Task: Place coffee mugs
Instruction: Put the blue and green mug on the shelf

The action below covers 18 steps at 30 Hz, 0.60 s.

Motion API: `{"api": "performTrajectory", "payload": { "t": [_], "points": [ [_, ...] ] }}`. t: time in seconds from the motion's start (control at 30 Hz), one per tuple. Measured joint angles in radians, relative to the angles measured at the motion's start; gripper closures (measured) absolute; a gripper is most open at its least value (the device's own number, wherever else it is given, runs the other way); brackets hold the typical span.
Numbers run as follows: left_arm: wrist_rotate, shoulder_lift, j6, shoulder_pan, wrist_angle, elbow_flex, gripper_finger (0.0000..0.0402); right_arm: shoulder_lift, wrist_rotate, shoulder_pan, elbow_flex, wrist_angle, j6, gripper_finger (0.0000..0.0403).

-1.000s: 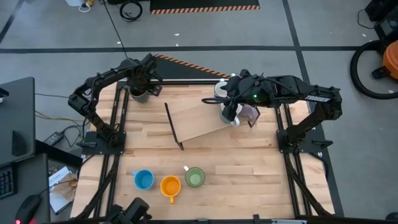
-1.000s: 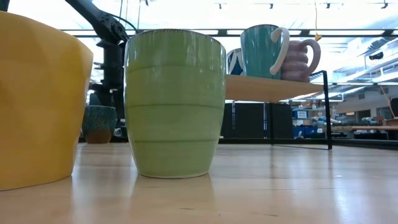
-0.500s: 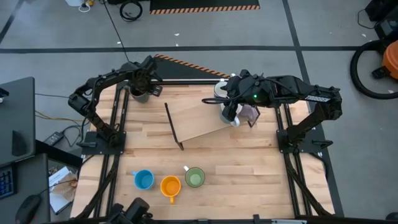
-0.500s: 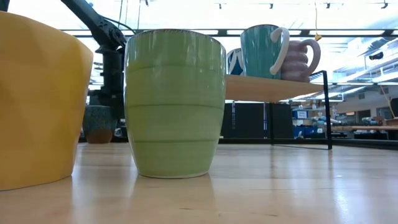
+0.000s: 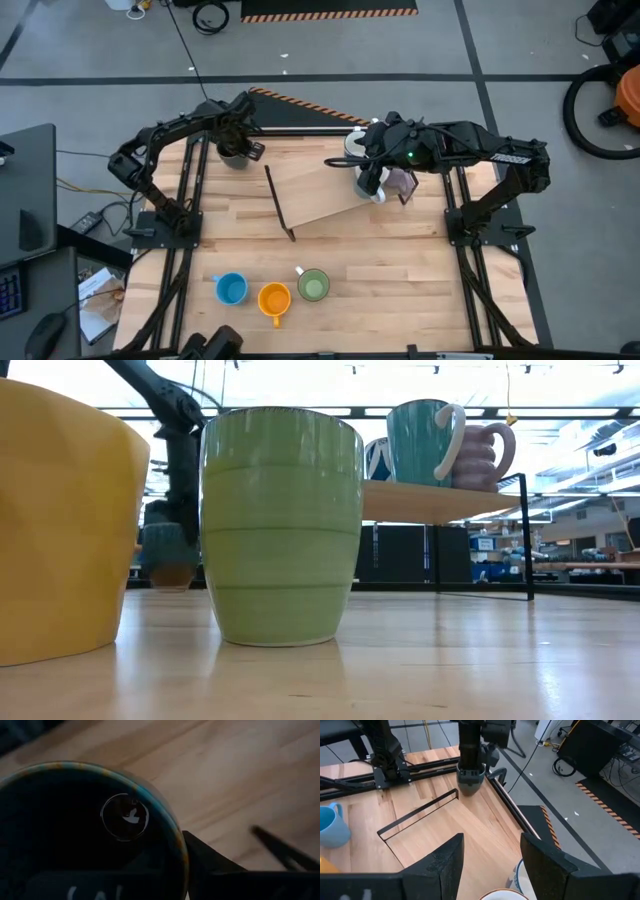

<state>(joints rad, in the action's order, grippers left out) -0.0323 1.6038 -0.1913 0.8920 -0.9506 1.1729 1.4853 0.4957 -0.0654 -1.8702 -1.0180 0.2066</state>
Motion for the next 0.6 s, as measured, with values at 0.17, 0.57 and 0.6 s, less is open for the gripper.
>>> {"api": "performTrajectory", "payload": {
  "t": [0.17,0.57,0.6],
  "points": [
    [-0.021,-0.046,0.021,-0.045,-0.043,0.153,0.0357,0.000,0.000,0.002,0.000,0.008,-0.020,0.0202],
    [-0.029,-0.032,-0.004,-0.295,-0.146,0.547,0.0357,0.000,0.000,0.000,0.000,0.056,-0.047,0.0202],
    [-0.041,-0.031,-0.008,-0.313,-0.163,0.565,0.0357,0.000,0.000,-0.001,0.000,0.055,-0.046,0.0202]
  ]
}}
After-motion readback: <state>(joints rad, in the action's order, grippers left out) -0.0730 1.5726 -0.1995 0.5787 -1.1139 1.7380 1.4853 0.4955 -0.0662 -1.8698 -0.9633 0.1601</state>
